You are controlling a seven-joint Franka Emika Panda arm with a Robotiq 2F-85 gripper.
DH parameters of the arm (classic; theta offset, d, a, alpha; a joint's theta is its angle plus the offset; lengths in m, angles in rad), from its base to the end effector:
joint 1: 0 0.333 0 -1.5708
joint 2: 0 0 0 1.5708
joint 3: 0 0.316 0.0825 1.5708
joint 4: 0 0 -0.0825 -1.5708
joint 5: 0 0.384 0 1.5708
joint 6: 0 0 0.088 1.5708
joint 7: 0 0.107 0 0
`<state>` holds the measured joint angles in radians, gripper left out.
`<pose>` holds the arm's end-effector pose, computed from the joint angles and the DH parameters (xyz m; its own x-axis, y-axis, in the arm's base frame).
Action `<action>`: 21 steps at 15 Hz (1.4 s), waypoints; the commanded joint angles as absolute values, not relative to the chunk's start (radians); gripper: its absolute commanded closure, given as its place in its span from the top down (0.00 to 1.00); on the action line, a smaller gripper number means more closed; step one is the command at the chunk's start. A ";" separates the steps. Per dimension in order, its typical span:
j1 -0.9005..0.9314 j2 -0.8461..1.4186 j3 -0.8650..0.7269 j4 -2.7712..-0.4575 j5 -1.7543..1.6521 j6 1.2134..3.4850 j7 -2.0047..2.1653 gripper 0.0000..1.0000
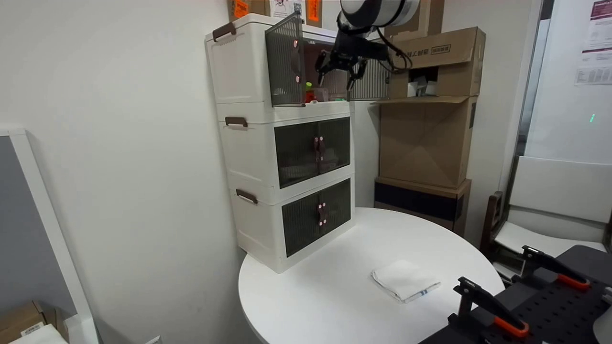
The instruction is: Take the bowl in the cabinet and put it on the table
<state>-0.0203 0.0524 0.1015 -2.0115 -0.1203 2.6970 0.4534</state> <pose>0.6081 0.0525 0.5009 0.7718 -0.2789 0.5714 -0.2236 -0.9603 -0.1667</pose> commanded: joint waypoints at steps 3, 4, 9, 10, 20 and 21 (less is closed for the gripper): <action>0.032 0.251 0.079 -1.775 0.017 2.804 0.406 1.00; 0.039 0.277 0.079 -1.746 0.038 2.815 0.403 1.00; 0.066 0.406 0.084 -1.600 0.109 2.798 0.390 1.00; 0.072 0.426 0.085 -1.583 0.117 2.797 0.388 1.00; 0.080 0.498 0.082 -1.514 0.146 2.789 0.360 0.38; 0.078 0.494 0.084 -1.517 0.151 2.787 0.355 0.31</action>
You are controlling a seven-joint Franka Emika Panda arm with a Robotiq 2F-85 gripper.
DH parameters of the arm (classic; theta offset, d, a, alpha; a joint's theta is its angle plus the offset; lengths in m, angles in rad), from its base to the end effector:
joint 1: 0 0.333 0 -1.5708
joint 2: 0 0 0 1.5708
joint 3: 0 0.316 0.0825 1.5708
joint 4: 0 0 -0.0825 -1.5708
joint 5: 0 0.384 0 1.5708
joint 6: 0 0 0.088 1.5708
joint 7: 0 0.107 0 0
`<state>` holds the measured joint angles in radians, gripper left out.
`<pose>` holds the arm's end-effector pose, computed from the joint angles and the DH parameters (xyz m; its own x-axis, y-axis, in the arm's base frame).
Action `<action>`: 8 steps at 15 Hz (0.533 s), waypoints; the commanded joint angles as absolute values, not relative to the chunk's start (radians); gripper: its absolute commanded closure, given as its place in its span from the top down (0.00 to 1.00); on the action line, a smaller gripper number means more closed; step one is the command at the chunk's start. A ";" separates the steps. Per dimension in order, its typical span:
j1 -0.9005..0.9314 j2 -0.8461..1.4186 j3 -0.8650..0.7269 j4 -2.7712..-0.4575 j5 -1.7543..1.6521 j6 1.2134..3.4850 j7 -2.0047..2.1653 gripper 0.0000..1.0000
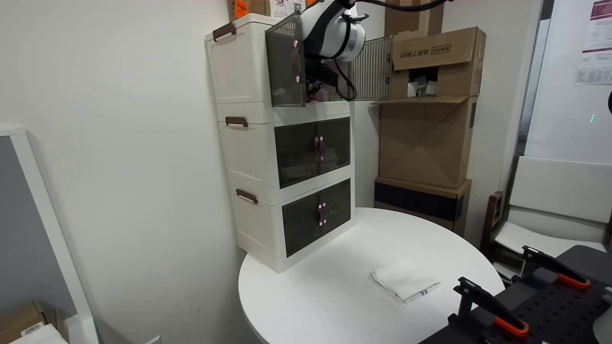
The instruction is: Take the bowl in the cabinet and put it on the table
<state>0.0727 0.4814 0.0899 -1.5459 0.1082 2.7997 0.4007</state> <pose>0.7309 0.1016 0.4651 0.7071 -0.4033 0.5807 -0.1874 -0.8989 -0.3962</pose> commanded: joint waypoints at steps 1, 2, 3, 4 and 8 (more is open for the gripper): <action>0.076 0.491 0.086 -1.521 0.158 2.785 0.350 0.24; 0.074 0.488 0.089 -1.525 0.165 2.782 0.346 0.17; 0.073 0.484 0.089 -1.531 0.171 2.784 0.344 0.09; 0.072 0.479 0.088 -1.537 0.175 2.784 0.342 0.02; 0.064 0.445 0.094 -1.572 0.199 2.813 0.326 0.02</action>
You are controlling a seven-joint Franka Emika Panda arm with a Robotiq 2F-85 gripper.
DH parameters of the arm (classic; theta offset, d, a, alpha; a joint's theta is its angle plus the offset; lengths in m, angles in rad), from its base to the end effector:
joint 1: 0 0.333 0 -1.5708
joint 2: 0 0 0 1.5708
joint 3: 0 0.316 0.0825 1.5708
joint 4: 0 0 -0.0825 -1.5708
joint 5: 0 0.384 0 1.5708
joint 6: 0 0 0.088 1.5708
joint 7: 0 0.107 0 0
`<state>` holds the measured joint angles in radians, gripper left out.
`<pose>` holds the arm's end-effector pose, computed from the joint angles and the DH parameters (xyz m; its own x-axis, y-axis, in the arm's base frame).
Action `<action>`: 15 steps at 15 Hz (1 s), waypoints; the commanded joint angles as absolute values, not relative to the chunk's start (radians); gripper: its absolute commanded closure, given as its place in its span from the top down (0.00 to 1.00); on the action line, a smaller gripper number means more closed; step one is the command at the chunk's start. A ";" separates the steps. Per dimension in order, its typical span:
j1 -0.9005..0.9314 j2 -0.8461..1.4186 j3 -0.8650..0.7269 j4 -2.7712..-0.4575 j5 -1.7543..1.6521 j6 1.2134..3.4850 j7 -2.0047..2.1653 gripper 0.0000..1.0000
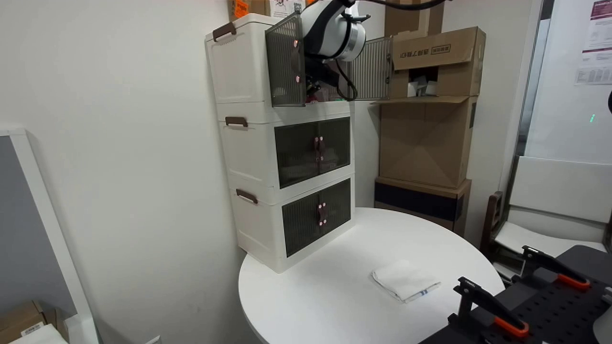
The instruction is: Take the bowl in the cabinet and put it on the table
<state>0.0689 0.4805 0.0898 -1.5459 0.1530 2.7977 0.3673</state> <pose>0.7313 0.0967 0.4651 0.7085 -0.4127 0.5725 -0.1877 -0.8922 -0.4108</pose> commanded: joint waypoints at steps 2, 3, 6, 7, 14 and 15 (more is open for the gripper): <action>0.045 0.416 0.108 -1.594 0.229 2.840 0.304 0.02; 0.039 0.401 0.110 -1.605 0.243 2.852 0.296 0.02; -0.007 0.340 0.139 -1.653 0.290 2.903 0.264 0.02; -0.025 0.318 0.152 -1.668 0.314 2.909 0.243 0.02; -0.111 0.110 0.171 -1.866 0.343 2.804 0.121 0.02; -0.116 0.074 0.165 -1.906 0.335 2.789 0.114 0.02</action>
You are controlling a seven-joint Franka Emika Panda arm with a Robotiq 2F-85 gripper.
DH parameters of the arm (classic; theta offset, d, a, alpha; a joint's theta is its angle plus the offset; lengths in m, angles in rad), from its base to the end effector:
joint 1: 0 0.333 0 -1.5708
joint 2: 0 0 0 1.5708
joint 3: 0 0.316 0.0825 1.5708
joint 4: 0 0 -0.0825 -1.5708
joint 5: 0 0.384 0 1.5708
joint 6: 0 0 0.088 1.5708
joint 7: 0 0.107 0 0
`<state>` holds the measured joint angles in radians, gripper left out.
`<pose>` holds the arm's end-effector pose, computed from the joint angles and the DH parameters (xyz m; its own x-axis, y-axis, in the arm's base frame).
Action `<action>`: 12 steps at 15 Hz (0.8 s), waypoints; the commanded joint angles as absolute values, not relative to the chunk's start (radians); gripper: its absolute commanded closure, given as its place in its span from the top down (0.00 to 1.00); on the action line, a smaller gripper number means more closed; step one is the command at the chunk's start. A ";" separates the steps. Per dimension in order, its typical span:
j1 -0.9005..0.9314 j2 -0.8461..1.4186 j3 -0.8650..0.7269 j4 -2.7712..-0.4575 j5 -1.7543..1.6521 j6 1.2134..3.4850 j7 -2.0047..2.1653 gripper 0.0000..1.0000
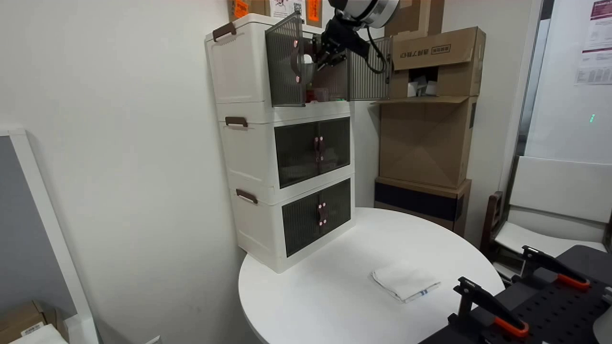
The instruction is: Take the bowl in the cabinet and put it on the table
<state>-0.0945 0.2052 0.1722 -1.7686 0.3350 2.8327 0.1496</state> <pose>0.6675 0.0252 0.5462 0.6377 -0.4271 0.6411 -0.1553 -0.8864 -0.4360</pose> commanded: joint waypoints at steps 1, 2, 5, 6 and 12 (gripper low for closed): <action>-0.122 0.031 0.157 -1.959 0.327 2.779 0.107 0.02; -0.129 -0.008 0.151 -2.003 0.328 2.768 0.095 0.02; -0.149 -0.160 0.132 -2.181 0.351 2.763 0.061 0.02; -0.150 -0.207 0.123 -2.233 0.393 2.753 0.025 0.02; 0.045 -0.397 -0.061 -2.594 0.457 2.759 -0.182 0.02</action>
